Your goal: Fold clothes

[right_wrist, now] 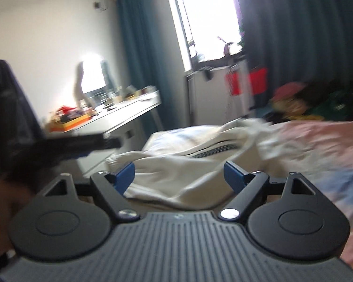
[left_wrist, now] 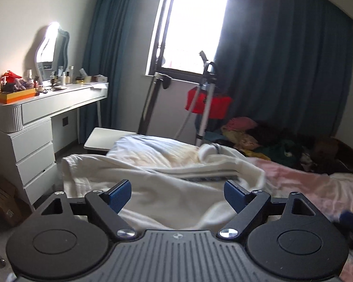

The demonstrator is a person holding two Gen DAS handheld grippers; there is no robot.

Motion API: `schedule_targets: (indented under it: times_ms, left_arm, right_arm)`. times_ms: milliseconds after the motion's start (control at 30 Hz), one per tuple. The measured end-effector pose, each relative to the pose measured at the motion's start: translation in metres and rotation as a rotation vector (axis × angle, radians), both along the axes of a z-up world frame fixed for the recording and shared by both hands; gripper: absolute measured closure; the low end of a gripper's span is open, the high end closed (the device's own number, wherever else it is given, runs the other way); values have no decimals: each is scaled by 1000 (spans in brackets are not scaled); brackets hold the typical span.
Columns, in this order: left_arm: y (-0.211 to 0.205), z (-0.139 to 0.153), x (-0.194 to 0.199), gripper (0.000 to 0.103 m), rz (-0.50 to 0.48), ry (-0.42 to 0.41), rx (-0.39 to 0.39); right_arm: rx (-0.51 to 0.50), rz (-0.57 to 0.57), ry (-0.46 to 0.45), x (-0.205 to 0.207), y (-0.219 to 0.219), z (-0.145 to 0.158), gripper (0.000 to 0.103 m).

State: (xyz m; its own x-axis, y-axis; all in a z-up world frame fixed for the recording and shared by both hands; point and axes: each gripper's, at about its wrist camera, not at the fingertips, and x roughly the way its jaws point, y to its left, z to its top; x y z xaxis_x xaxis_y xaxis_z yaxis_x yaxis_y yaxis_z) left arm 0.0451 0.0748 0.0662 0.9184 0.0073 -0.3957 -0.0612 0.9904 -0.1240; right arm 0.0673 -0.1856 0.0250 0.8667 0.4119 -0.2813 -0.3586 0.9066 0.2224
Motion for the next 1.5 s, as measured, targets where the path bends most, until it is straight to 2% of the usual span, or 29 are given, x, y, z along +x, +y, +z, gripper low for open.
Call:
schedule_targets:
  times_ms: [233,467,600,767,833,967,1133,1233,1300,1367,1500]
  left_arm:
    - [-60,-18,-53,15,-52,-49,20]
    - [-89,-51,-90,13,-45,-108,94]
    - [-98,-66,-98,13,-51,-110,111]
    - [-100,-74,-87,13,-65,-74,58]
    - [-100,-74,-75,13,-111,-72,40]
    - [-107,-79,-26,18,-232,21,-23]
    - [-133,-73,45,17,-282,-3,37]
    - [-148,-73,101,16,-328,11,30]
    - [-159,-79,144,16,-356,36,17]
    - [-171,-87,183,16,-339,39,30]
    - [-196,-104,251,17,-249,60,111]
  right_arm:
    - [-7,-122,-49,-21,-66,-14,19]
    - [-34,-213,-88,-44,-97,-45,19]
    - [-12,-231,-68,-53,-111,-56,19]
    - [-25,-256,-84,-55,-114,-47,19]
    - [-13,-261,-78,-49,-115,-37,19]
    - [36,-239,-82,-36,-122,-15,19]
    - [40,-258,-110,-14,-132,-7,19]
    - [56,-265,-85,0,-141,-25,19]
    - [14,-290,-58,9,-144,-45,19]
    - [-45,-337,-20,15,-147,-68,19]
    - [-150,-389,53,39,-152,-108,19]
